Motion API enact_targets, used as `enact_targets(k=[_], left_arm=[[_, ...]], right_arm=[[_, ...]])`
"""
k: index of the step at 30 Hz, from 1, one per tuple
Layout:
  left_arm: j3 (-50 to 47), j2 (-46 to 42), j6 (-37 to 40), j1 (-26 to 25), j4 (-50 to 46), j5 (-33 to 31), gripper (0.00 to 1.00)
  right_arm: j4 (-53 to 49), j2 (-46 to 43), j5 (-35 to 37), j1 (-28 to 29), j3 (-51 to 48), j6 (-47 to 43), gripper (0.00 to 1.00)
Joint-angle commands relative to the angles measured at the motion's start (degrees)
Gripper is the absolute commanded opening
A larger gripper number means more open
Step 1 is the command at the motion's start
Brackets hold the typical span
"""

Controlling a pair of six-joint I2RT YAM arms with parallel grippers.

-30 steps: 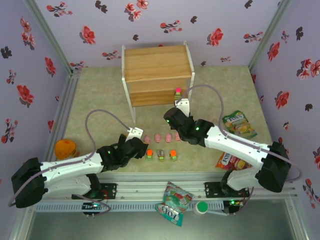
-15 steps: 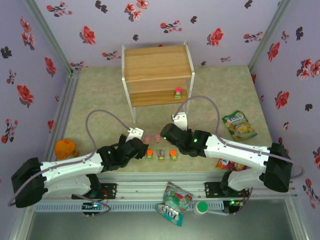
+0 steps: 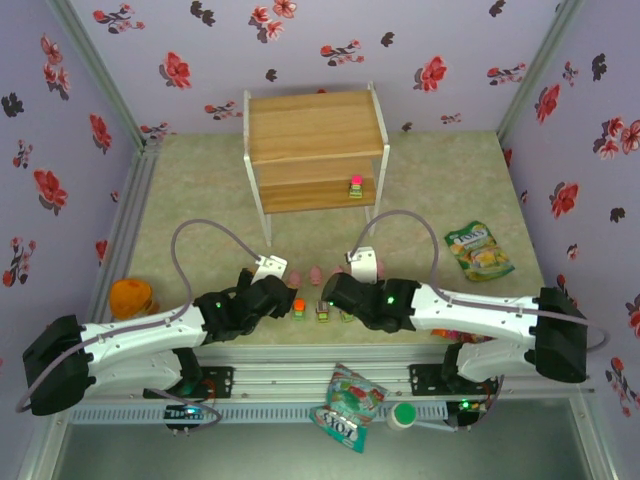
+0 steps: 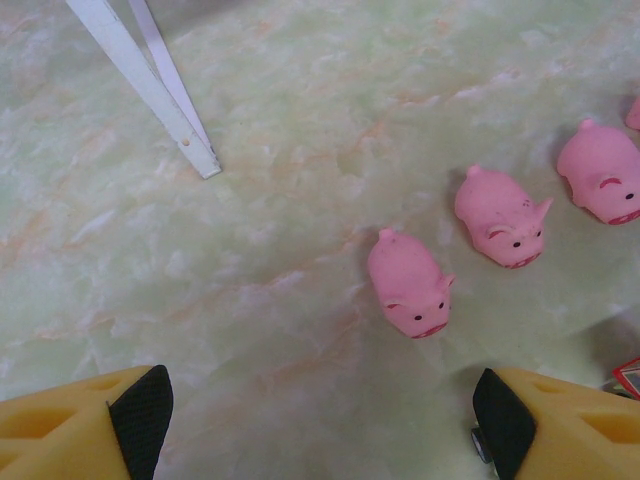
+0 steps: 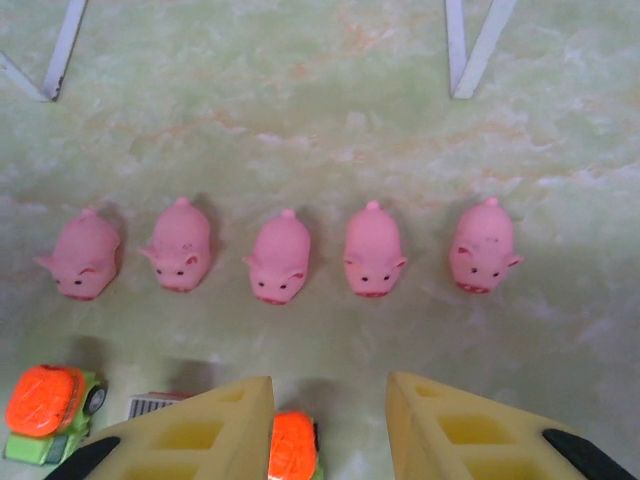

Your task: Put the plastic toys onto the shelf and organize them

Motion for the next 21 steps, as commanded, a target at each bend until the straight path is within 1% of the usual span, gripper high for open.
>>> enact_targets(k=[1, 11, 16, 21], left_arm=[[1.4, 0.3, 0.5, -0.4, 0.3, -0.4, 0.83], [1.5, 0.6, 0.6, -0.4, 0.4, -0.5, 0.83], [1.6, 0.7, 0.7, -0.5, 0.5, -0.4, 0.84], [1.7, 1.1, 0.7, -0.5, 0.5, -0.5, 0.84]], right_arm=[[-1.0, 0.7, -0.8, 1.6, -0.8, 4.3, 0.35], [1.3, 5.0, -4.2, 4.8, -2.3, 9.5, 0.36], [1.9, 5.5, -5.4, 5.2, -3.4, 10.0, 0.36], [2.6, 6.1, -6.2, 5.2, -4.6, 10.0, 0.39]])
